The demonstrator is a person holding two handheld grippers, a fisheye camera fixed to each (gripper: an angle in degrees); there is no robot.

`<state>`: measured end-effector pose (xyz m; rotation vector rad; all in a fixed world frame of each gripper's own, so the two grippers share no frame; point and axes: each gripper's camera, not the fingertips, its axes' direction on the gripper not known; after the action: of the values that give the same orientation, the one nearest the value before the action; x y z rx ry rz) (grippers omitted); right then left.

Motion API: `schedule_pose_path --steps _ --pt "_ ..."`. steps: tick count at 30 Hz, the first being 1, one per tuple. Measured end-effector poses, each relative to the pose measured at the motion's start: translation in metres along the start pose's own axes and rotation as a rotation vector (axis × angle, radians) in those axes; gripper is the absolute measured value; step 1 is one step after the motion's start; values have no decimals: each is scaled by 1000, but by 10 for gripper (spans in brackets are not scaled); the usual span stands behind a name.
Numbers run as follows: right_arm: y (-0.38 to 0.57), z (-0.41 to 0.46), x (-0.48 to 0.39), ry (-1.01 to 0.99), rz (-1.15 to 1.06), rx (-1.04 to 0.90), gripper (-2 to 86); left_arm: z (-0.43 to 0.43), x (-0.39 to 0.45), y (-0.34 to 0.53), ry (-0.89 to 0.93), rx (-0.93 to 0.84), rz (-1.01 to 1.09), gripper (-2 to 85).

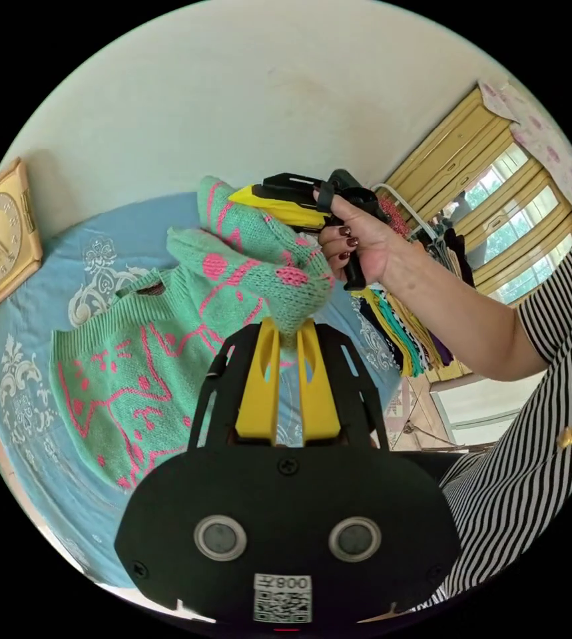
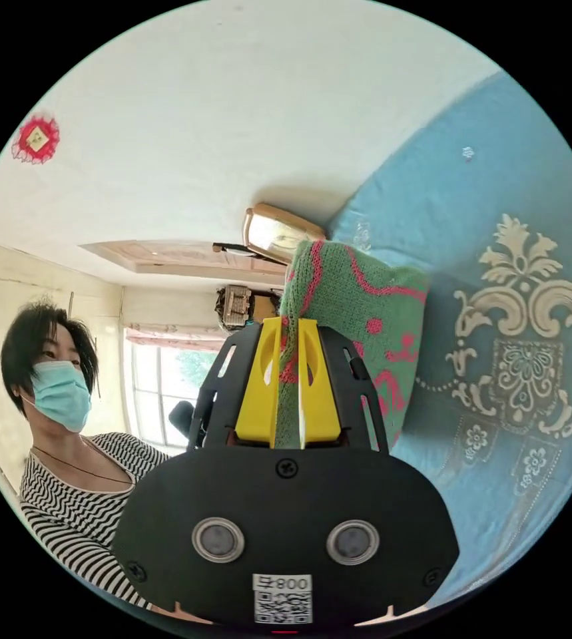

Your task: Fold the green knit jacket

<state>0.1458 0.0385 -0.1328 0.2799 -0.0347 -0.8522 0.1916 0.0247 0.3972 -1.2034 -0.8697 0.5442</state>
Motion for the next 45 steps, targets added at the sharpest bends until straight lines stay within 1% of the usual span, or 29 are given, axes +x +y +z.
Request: schedule_pose_path --steps 2,3,5,6,8,11,15,18,21,23,24,25,26,31,36,41,45 --pt "-23 67 -43 13 -63 -61 32 -33 -31 25 -12 41 -66 50" --pt "-27 84 -51 19 -72 -73 32 -40 -39 32 -18 49 -87 51" --pt "-45 154 -76 25 -89 -128 33 -65 -71 62 -51 68 -161 53" --pt "-48 171 -79 22 -85 -138 33 -70 -79 69 -59 72 -181 53" --pt "-58 235 -92 22 -75 -179 35 -88 -112 101 -67 84 -265 54" --pt "-65 298 -107 26 -59 -218 35 -108 -144 133 -45 115 -320 55" --pt "-72 354 -136 56 -61 -243 36 -128 -172 163 -56 140 -351 54" --pt "-80 406 -160 112 -74 -291 37 -138 -197 190 -53 157 -401 55" --pt "-84 466 -172 229 -99 -347 39 -137 -231 223 -30 164 -489 57" --pt "-83 519 -168 370 -107 -408 41 -123 -269 257 78 169 -620 63" --pt "-83 532 -166 388 -103 -429 42 -119 -277 266 113 171 -651 65" --pt "-82 554 -166 407 -106 -460 43 -112 -293 284 182 178 -724 68" --pt "-81 571 -171 432 -112 -477 44 -112 -303 301 231 209 -773 71" --pt "-83 606 -217 527 -183 -496 46 -132 -319 346 299 308 -856 79" --pt "-86 633 -257 611 -233 -523 52 -166 -333 371 250 380 -894 98" --pt "-83 658 -297 706 -319 -552 64 -168 -367 368 304 351 -867 159" --pt "-85 660 -309 714 -330 -554 67 -150 -395 359 334 305 -854 178"
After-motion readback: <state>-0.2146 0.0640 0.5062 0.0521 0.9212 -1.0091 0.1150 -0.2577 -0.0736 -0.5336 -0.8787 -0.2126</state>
